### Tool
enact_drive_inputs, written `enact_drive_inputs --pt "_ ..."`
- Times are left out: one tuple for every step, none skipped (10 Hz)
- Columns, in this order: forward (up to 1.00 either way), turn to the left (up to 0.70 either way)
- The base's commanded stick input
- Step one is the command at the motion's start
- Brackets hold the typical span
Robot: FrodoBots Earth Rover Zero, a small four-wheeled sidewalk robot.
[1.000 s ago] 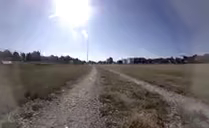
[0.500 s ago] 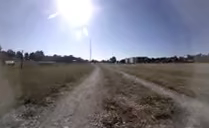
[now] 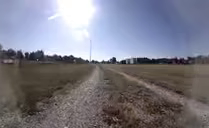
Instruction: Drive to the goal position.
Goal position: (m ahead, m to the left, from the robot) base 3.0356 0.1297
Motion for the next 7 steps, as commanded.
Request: enact_drive_inputs --pt "0.5 0.0" --pt "0.5 0.0" --pt "0.5 0.0" --pt "0.5 0.0" --pt "0.5 0.0" --pt "0.5 0.0" --pt "0.5 0.0"
